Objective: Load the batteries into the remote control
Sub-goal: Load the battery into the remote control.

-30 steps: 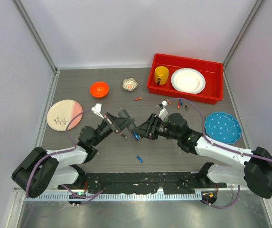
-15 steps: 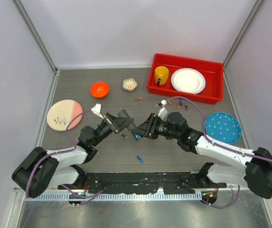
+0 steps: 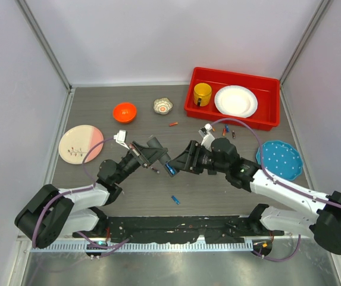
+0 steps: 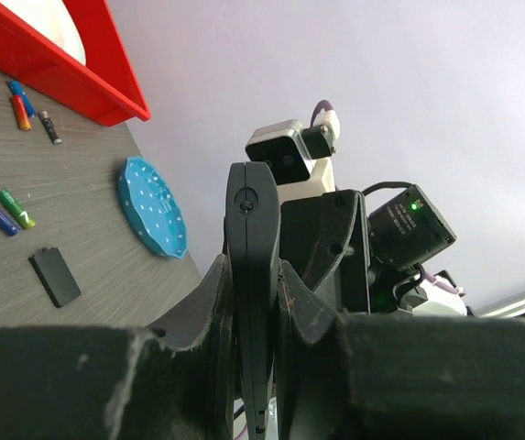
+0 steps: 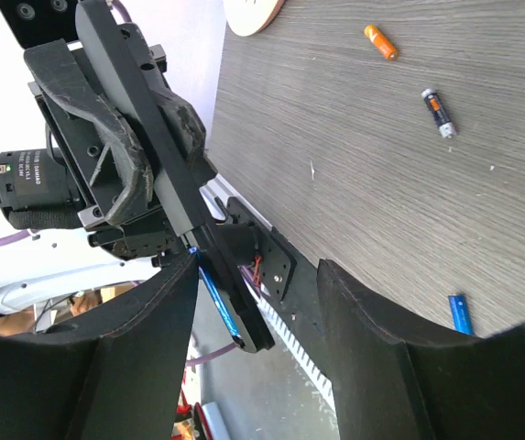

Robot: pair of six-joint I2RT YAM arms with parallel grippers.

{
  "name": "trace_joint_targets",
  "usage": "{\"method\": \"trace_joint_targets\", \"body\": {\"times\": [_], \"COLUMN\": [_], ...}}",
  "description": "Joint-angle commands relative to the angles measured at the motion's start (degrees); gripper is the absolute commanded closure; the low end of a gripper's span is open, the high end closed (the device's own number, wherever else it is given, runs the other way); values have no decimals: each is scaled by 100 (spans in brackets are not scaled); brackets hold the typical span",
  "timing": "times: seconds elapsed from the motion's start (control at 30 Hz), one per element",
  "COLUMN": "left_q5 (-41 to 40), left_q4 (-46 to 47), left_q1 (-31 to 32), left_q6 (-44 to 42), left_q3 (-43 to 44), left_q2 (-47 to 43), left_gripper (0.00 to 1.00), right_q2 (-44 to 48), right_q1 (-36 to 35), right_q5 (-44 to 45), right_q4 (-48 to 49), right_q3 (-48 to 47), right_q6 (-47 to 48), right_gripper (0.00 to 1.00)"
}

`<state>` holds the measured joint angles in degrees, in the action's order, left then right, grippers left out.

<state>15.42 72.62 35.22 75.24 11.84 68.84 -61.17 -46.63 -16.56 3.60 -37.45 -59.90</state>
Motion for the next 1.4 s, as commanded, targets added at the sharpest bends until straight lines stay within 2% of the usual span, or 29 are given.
{"method": "trace_joint_targets", "body": {"times": [0.0,0.37,0.6,0.9,1.1,1.2,1.23,1.33,1.37], "left_q5": [57,84,75,22,31,14,5,22,66], "left_q4": [1597,1597,1589,1597,1597,1597,1597,1597,1571], "left_q1": [-7,-7,-7,-7,-7,-7,-15,-24,-33], "left_q6": [-18,17,43,26,-36,-62,-71,-45,-19], "left_q3": [-6,29,73,91,-14,-94,-137,-216,-234], "left_q2": [-11,16,7,15,7,7,-2,-55,-72], "left_gripper": [100,100,100,100,100,100,100,100,100], "right_q2": [201,17,-97,-220,105,403,473,667,685], "right_q1": [84,102,102,66,277,610,725,989,989], "right_q5": [-14,-638,-682,-638,-708,-726,-691,-140,272], "right_q4": [-193,106,89,36,80,-288,-698,-1438,-2050], "right_q3": [-280,-193,-122,-122,-297,-534,-718,-1096,-1193], "right_q6": [347,532,611,646,523,742,865,1637,1883], "right_gripper": [41,47,53,54,39,36,34,34,34]}}
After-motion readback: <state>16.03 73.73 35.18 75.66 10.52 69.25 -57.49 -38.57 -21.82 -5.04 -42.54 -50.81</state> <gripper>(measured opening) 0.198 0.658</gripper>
